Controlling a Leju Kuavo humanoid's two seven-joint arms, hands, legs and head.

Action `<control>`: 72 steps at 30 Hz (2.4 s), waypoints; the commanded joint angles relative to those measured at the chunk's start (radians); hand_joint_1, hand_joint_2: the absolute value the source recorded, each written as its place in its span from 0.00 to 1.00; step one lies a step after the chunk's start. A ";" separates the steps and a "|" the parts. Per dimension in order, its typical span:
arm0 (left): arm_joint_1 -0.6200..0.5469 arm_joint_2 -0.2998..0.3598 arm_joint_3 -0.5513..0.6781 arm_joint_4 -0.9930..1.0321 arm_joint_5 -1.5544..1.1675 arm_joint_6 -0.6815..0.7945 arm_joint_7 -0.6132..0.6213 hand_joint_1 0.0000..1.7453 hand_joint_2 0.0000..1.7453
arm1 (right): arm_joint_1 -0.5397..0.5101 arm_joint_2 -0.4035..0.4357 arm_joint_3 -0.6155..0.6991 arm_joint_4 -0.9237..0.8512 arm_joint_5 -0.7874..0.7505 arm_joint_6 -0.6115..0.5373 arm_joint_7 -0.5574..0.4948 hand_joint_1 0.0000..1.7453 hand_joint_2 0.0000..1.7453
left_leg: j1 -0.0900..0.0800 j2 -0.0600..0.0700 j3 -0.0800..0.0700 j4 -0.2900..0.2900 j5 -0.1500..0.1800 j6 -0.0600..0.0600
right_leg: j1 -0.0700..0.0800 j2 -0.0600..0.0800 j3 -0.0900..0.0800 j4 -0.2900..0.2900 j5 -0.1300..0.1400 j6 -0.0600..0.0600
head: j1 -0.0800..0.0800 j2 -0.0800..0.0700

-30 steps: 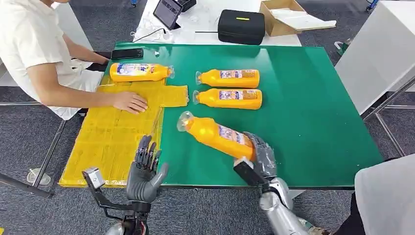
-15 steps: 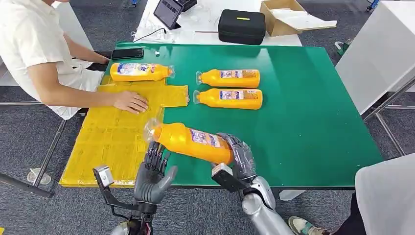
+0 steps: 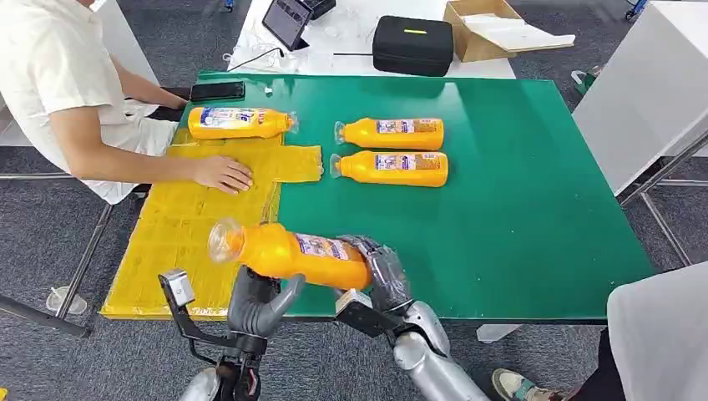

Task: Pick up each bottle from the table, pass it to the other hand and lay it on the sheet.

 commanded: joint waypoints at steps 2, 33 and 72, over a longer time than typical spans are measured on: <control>-0.030 0.011 -0.006 0.053 -0.001 -0.004 0.003 0.00 1.00 | -0.045 -0.003 0.034 0.062 -0.003 0.005 -0.001 1.00 1.00 | -0.001 0.001 0.004 -0.001 -0.001 0.001 | 0.000 0.000 0.004 -0.001 -0.001 -0.002 | 0.000 0.000; -0.088 -0.009 0.013 0.067 -0.027 -0.042 -0.077 1.00 1.00 | -0.049 0.033 0.125 -0.047 -0.270 0.250 -0.007 0.00 1.00 | 0.000 0.000 0.001 -0.001 0.000 0.001 | 0.000 -0.001 0.000 0.000 0.000 -0.001 | 0.000 0.000; -0.168 0.101 0.160 0.342 -1.468 0.654 0.120 1.00 1.00 | 0.237 0.016 -0.207 -0.468 0.148 -0.245 -0.127 0.00 0.00 | -0.001 0.001 0.003 -0.002 0.000 0.001 | 0.000 -0.001 0.002 -0.001 0.000 -0.002 | 0.000 0.000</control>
